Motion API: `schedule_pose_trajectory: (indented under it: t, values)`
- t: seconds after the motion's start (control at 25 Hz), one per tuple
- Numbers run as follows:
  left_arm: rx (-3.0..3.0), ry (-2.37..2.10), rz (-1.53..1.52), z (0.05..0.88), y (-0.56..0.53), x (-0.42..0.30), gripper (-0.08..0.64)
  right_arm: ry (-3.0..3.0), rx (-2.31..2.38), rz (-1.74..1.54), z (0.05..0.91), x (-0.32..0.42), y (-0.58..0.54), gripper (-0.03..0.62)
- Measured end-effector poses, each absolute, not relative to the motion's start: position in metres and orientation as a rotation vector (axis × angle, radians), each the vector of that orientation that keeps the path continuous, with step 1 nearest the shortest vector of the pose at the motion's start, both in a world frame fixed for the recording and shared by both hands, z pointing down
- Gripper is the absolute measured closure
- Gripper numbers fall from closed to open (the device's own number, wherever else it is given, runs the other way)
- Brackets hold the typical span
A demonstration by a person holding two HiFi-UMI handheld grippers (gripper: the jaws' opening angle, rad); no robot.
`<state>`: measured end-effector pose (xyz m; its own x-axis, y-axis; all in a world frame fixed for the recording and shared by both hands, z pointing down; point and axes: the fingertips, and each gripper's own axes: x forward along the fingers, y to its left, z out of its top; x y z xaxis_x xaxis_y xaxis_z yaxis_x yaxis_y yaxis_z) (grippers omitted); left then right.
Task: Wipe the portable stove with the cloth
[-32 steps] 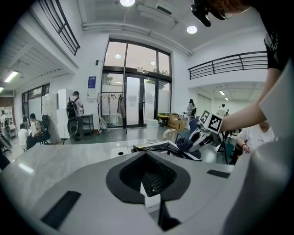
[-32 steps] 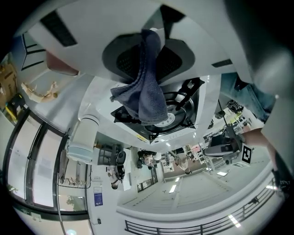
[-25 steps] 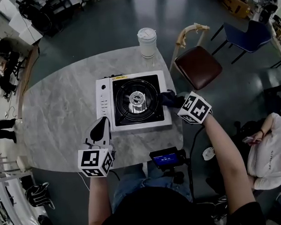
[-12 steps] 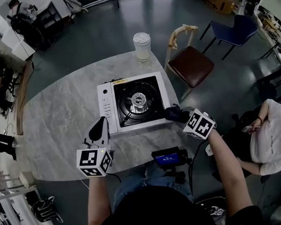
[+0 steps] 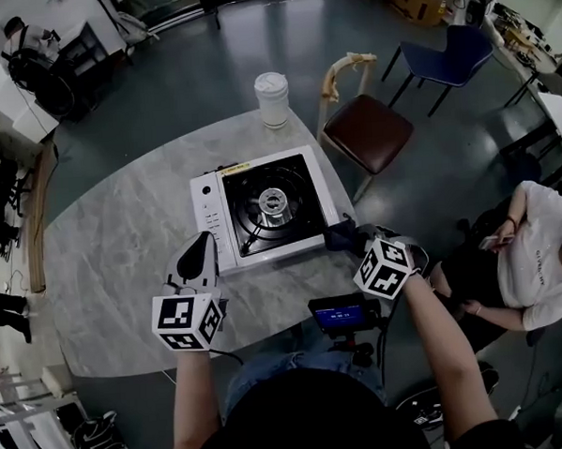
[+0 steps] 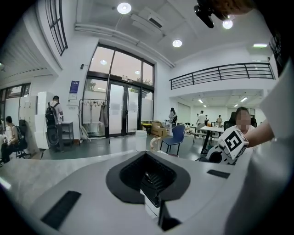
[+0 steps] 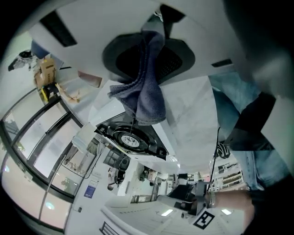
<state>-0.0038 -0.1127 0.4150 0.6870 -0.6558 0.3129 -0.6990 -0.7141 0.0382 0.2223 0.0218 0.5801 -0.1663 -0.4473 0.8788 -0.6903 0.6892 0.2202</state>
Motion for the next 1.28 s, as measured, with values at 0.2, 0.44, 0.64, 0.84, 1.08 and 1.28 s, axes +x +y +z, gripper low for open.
schedule_pose_trajectory:
  t: [0.2, 0.44, 0.64, 0.84, 1.08, 1.28]
  values:
    - [2.738, -1.078, 0.425, 0.420, -0.112, -0.007, 0.549, -1.588, 0.862, 0.262, 0.581, 0.219, 0.023, 0.517]
    - [2.716, -1.042, 0.438, 0.435, -0.107, -0.022, 0.549, -1.368, 0.854, 0.243, 0.581, 0.204, 0.022, 0.517]
    - [2.698, -1.023, 0.447, 0.443, -0.104, -0.040, 0.549, -1.363, 0.888, 0.264, 0.579, 0.173, 0.014, 0.517]
    - [2.673, -1.039, 0.440, 0.447, -0.106, -0.066, 0.549, -1.378, 0.857, 0.257, 0.579, 0.140, 0.008, 0.517]
    - [2.649, -1.054, 0.438, 0.452, -0.106, -0.092, 0.549, -1.396, 0.817, 0.229, 0.580, 0.098, -0.001, 0.517]
    - [2.641, -1.071, 0.429, 0.454, -0.105, -0.110, 0.549, -1.456, 0.783, 0.211, 0.579, 0.055, -0.011, 0.517]
